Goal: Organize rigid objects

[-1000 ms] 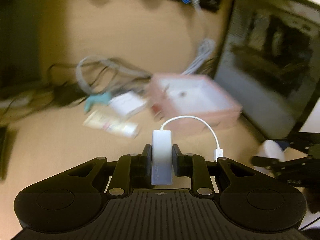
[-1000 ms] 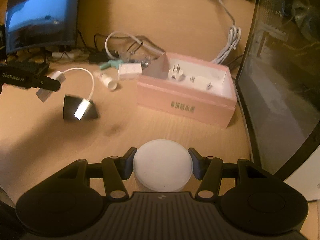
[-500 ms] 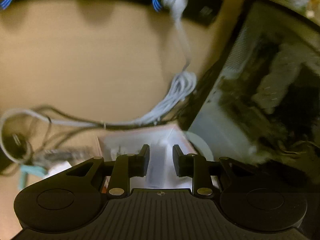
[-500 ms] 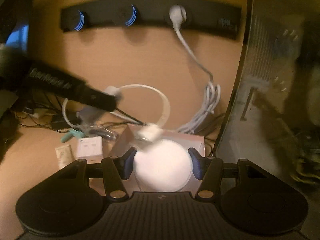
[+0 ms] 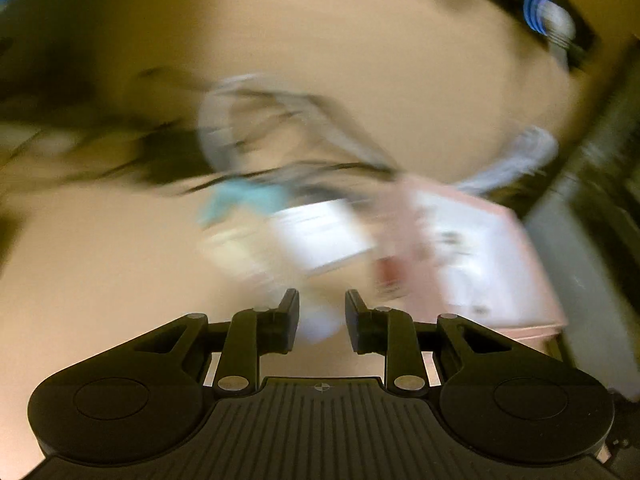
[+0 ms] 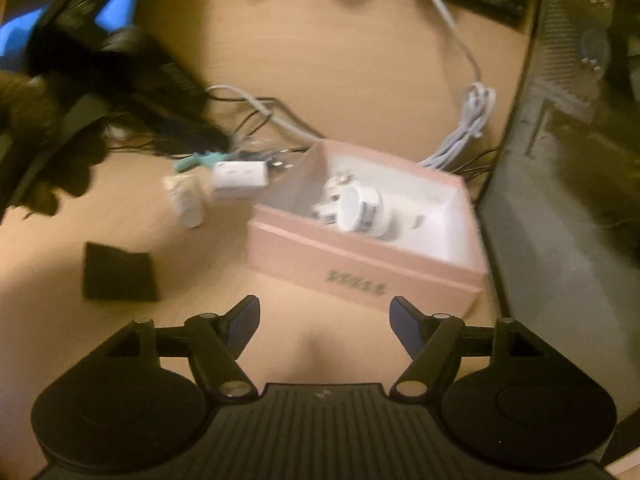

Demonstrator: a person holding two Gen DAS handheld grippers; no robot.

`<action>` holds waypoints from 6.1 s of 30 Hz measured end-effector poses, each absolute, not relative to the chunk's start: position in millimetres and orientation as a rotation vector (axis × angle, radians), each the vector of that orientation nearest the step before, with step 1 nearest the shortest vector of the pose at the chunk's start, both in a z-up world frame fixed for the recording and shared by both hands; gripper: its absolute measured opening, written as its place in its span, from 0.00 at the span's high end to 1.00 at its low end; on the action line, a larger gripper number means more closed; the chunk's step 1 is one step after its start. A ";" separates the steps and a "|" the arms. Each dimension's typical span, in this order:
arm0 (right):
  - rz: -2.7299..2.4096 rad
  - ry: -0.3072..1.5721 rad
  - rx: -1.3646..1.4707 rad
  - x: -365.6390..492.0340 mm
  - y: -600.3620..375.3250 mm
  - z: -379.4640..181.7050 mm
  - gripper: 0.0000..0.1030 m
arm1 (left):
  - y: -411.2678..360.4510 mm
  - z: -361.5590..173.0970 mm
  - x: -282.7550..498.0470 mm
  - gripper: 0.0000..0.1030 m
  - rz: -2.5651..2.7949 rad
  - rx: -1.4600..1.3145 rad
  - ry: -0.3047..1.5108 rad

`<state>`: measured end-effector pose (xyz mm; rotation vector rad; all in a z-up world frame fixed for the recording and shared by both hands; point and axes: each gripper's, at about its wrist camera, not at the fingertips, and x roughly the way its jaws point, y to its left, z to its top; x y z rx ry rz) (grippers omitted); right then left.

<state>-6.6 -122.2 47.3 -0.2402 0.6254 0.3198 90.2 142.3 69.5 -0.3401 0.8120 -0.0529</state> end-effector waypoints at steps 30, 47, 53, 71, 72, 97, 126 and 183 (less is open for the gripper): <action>0.594 0.770 -0.453 100.8 13.6 24.1 0.71 | 174.0 37.6 -32.8 0.73 -0.077 -0.430 0.887; 0.367 0.751 -0.276 6.4 -117.1 26.1 0.65 | 124.7 53.1 21.4 0.73 -0.251 -0.187 0.836; 0.321 0.765 -0.248 -9.0 -129.7 16.7 0.41 | 148.8 69.0 28.3 0.73 -0.195 -0.259 0.764; 0.235 0.725 -0.110 -20.2 -147.1 2.0 0.16 | 77.3 28.7 33.6 0.47 -0.298 0.109 0.845; 0.234 0.722 -0.104 -20.9 -147.8 1.5 0.16 | 76.6 26.4 34.3 0.47 -0.299 0.105 0.856; 0.275 0.783 -0.099 -17.4 -147.8 -0.8 0.00 | 93.8 17.3 23.8 0.48 -0.265 -0.022 0.865; 0.535 0.835 -0.245 46.9 -90.9 20.3 0.71 | 121.5 36.3 -45.9 0.48 -0.236 -0.143 0.882; 0.187 0.766 -0.010 -63.7 -210.1 40.6 0.57 | 51.9 36.5 31.7 0.48 -0.482 -0.109 0.919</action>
